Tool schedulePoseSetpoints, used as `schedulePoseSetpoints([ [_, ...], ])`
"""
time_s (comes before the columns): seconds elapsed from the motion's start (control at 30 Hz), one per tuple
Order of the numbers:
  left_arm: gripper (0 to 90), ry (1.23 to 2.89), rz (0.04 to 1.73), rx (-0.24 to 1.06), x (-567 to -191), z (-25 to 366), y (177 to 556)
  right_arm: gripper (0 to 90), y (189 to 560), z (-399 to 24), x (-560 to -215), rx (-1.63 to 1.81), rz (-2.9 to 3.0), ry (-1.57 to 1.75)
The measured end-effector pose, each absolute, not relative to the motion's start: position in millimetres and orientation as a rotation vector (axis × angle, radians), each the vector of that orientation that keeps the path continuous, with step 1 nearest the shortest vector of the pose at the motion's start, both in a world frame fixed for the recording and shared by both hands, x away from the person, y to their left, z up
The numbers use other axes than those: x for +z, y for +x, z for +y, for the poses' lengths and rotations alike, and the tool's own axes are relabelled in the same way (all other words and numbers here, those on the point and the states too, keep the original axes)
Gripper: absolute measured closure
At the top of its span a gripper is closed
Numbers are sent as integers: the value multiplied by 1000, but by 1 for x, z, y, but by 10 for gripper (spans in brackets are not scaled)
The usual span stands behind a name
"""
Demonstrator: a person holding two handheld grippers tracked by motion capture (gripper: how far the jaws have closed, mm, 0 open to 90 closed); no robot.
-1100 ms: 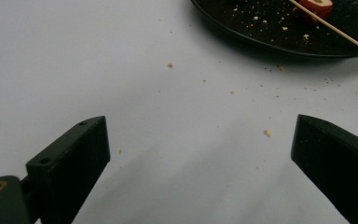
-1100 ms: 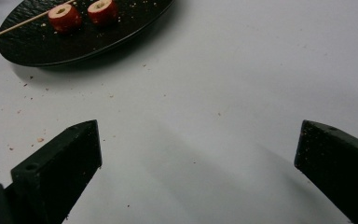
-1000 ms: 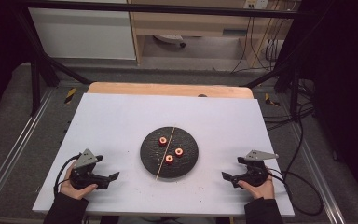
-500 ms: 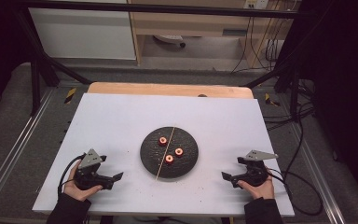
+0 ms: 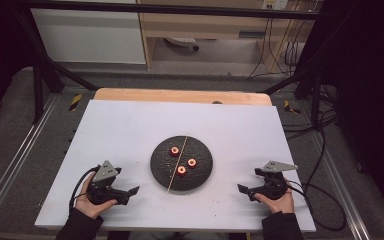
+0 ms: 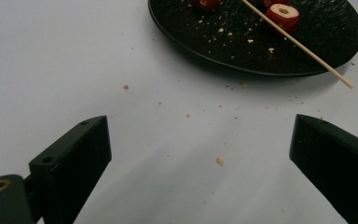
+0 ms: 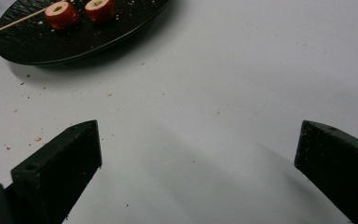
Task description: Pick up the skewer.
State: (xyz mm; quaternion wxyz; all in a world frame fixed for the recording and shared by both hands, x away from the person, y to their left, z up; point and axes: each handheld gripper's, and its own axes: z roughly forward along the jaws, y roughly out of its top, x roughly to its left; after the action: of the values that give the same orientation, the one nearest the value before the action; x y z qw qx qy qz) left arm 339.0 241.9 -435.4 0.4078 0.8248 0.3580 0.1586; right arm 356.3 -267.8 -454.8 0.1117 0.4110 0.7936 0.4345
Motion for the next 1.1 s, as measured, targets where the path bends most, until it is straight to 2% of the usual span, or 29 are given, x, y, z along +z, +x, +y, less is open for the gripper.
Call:
schedulePoseSetpoints([
  [0.47, 70, 2082, 916, 398, -416, 210, 344, 9, 356, -268, -454, 1274, 2334, 1202],
  [0.7, 109, 2104, 921, 394, -411, 184, 351, 11, 356, -269, -454, 1272, 2333, 1199],
  [0.8, 163, 2110, 915, 385, -411, 173, 353, 11, 356, -268, -454, 1268, 2335, 1199],
  [1.1, 424, 2139, 871, 331, -414, 144, 356, 13, 356, -268, -455, 1272, 2330, 1208],
])
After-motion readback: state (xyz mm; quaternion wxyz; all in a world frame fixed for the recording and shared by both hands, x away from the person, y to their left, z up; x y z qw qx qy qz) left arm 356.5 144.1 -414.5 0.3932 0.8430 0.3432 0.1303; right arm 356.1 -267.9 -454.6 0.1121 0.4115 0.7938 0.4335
